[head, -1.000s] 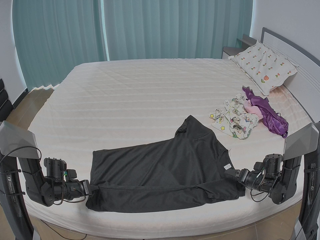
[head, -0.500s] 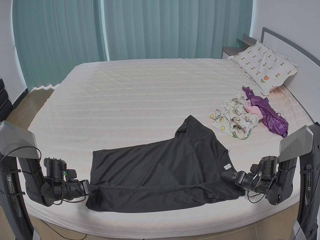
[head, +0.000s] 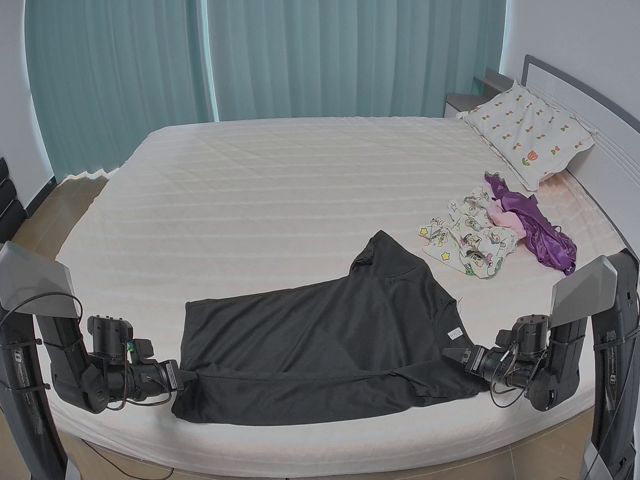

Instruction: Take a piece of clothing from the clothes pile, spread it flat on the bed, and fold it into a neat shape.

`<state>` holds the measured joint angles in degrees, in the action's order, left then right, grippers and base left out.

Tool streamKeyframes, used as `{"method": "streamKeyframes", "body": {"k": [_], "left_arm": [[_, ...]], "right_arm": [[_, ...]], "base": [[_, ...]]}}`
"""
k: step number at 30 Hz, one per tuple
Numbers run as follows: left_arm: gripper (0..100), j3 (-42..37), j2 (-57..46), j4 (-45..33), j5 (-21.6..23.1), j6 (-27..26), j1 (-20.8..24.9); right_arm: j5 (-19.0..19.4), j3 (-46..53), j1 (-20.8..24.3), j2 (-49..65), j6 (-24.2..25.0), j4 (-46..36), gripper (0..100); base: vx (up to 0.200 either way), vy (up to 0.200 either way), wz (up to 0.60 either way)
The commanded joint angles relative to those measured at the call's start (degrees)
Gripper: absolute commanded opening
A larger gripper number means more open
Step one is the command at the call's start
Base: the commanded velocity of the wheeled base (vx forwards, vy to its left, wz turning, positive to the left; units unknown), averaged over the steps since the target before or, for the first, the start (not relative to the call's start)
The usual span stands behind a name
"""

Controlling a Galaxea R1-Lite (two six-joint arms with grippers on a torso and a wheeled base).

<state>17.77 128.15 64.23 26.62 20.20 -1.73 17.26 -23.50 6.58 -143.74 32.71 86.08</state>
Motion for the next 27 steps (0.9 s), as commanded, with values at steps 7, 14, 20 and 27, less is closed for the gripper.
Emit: {"method": "streamKeyframes", "body": {"k": [7, 14, 20, 27], "left_arm": [[0, 0.0, 0.0, 0.0, -0.1, 1.8, -1.0], [0, 0.6, 0.4, 0.0, -0.8, 1.3, -2.5], [0, 0.7, 0.6, 0.0, -1.0, 1.2, -3.3], [0, 1.5, 1.4, -0.2, -3.1, 1.2, -3.4]], "right_arm": [[-0.1, -0.9, -1.0, -0.5, -0.3, 0.1, 0], [0.6, -1.6, -3.3, -1.4, 1.3, 3.2, 0], [0.7, -1.5, -3.9, 1.4, 2.2, 3.6, 0], [0.6, -1.9, -3.4, 3.6, 4.5, 3.7, 0]], "base": [[0.000, 0.000, 0.00], [0.000, 0.000, 0.00], [0.000, 0.000, 0.00], [0.000, 0.000, 0.00]]}}
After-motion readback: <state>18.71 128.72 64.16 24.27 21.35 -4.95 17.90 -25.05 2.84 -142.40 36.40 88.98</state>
